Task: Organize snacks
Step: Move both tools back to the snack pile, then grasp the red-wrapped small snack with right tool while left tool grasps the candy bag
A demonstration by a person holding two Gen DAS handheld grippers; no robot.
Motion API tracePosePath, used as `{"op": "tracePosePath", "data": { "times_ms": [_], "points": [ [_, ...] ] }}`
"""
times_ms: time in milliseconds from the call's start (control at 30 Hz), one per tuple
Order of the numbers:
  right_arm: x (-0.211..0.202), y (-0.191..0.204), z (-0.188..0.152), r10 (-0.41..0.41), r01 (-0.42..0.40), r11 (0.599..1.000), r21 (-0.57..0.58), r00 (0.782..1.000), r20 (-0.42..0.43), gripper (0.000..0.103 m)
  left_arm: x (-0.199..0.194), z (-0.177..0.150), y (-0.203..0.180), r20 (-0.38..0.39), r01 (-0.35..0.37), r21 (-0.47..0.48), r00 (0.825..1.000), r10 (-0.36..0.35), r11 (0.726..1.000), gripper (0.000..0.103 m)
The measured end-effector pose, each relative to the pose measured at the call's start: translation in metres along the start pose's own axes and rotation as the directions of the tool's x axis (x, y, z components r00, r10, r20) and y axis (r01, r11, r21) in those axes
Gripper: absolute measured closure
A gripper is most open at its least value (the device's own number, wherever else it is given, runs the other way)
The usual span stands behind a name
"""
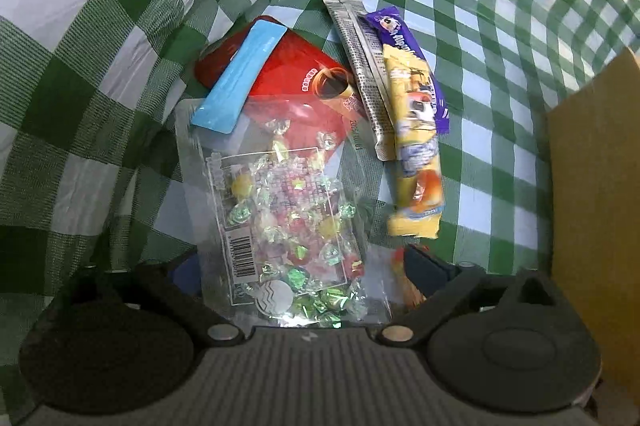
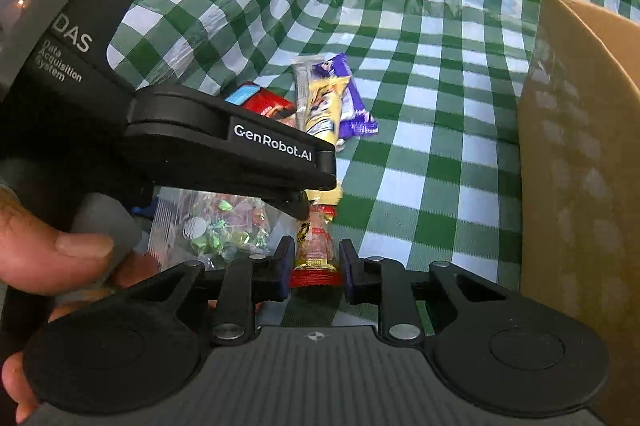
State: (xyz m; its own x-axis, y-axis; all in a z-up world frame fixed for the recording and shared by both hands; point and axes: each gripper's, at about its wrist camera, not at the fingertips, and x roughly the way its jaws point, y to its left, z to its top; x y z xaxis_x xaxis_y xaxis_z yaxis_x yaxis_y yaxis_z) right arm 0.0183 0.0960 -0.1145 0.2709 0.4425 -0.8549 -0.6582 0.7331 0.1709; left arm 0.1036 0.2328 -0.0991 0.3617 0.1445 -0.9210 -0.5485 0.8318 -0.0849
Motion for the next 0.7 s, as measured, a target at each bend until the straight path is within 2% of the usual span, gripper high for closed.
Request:
{"op": "tracePosePath", "data": {
  "times_ms": [133, 300, 367, 400, 433, 533, 700],
  "points": [
    [-0.009, 0.002, -0.008, -0.003, 0.002, 1.000, -0.023, 0.999, -0.033, 0.078, -0.008, -0.002, 0.005, 0.023, 0.006, 0.033, 1.000, -0.007, 0.999, 0.023],
    [-0.036, 0.000, -0.011, 0.008, -0.008, 1.000, -0.010, 0.998, -0.058, 0.078, -0.020, -0.009, 0.014, 0.033, 0.041, 0.019, 0.999, -0.042, 0.999, 0.041],
    [-0.048, 0.000, -0.014, 0.017, -0.018, 1.000, -0.008, 0.997, -0.079, 0.086, -0.027, -0.012, 0.018, 0.041, 0.056, 0.017, 0.998, -0.056, 0.998, 0.046],
    [-0.054, 0.000, -0.017, 0.020, -0.022, 1.000, -0.015, 0.996, -0.089, 0.086, -0.031, -0.014, 0.021, 0.045, 0.067, 0.016, 0.997, -0.068, 0.998, 0.049],
    [-0.059, 0.001, -0.020, 0.020, -0.022, 0.999, -0.025, 0.995, -0.095, 0.086, -0.035, -0.015, 0.023, 0.050, 0.068, 0.016, 0.996, -0.069, 0.998, 0.085],
    [-0.072, 0.002, -0.032, 0.012, -0.019, 0.998, -0.067, 0.995, -0.094, 0.086, -0.047, -0.020, 0.036, 0.050, 0.126, -0.011, 0.991, -0.126, 0.992, 0.085],
    [-0.078, 0.003, -0.050, 0.032, -0.039, 0.997, -0.064, 0.994, -0.101, 0.085, -0.056, -0.035, 0.054, 0.028, 0.163, -0.065, 0.986, -0.162, 0.984, 0.084]
  ]
}}
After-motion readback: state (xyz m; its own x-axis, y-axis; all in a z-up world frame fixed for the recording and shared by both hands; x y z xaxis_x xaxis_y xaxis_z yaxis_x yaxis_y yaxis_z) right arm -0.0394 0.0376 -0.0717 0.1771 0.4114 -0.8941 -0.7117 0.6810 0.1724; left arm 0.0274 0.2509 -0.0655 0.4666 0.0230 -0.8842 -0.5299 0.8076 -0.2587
